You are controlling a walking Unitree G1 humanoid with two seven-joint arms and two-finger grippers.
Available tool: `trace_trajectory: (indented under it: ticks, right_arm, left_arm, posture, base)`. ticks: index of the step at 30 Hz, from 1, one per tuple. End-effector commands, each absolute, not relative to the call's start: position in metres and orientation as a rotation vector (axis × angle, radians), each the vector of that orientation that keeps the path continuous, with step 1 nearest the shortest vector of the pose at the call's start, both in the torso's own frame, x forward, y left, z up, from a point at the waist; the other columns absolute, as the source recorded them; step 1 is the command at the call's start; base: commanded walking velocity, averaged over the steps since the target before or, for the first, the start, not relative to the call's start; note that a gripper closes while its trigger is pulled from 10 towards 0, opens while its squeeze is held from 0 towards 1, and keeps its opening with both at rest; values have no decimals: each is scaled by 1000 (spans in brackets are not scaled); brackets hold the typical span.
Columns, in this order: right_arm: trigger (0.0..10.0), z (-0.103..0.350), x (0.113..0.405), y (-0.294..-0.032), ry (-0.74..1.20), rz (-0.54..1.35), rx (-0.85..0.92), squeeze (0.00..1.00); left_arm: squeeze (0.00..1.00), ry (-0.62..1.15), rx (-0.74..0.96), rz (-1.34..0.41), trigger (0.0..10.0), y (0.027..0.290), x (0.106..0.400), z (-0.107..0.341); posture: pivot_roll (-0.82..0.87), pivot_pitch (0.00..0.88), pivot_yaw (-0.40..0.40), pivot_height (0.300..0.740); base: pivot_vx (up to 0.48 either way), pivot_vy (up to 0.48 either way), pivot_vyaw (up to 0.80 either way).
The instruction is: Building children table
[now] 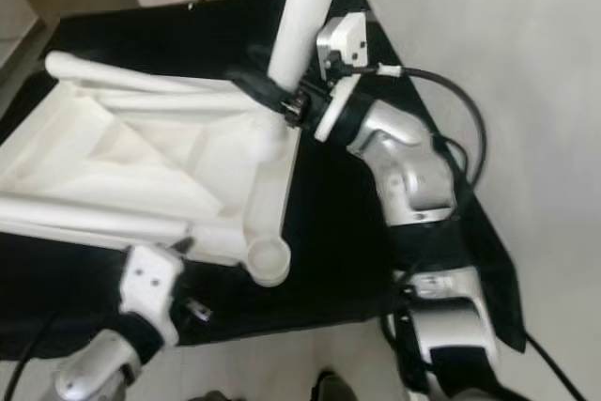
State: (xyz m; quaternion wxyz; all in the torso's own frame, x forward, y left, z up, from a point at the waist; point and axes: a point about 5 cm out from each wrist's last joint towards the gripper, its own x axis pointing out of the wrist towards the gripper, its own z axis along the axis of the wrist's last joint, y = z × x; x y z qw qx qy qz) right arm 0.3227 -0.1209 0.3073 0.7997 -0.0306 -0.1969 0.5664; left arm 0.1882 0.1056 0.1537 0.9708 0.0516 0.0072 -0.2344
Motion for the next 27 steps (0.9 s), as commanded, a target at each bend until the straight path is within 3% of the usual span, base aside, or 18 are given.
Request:
trace_trajectory:
  ticks: [1,12,20,27]
  right_arm:
    - [10000,304,307,-114,-400,1387,-92,0]
    - [10000,297,300,-118,-316,1473,-113,0]
    - [10000,261,292,-124,-76,1566,-112,0]
    - [10000,259,308,-119,-93,1428,-83,0]
  left_arm:
    - [0,86,101,-499,10000,108,177,147]
    - [0,160,56,-543,10000,108,162,147]
    - [0,131,167,-417,10000,121,161,151]
    - [0,136,195,-378,10000,123,154,154]
  posture:
    - [-38,179,32,740]
    - [-37,204,31,740]
    - [-41,270,29,740]
    - [-41,314,30,740]
  base:
    - [0,0,0]
    - [0,0,0]
    - [0,0,0]
    - [0,0,0]
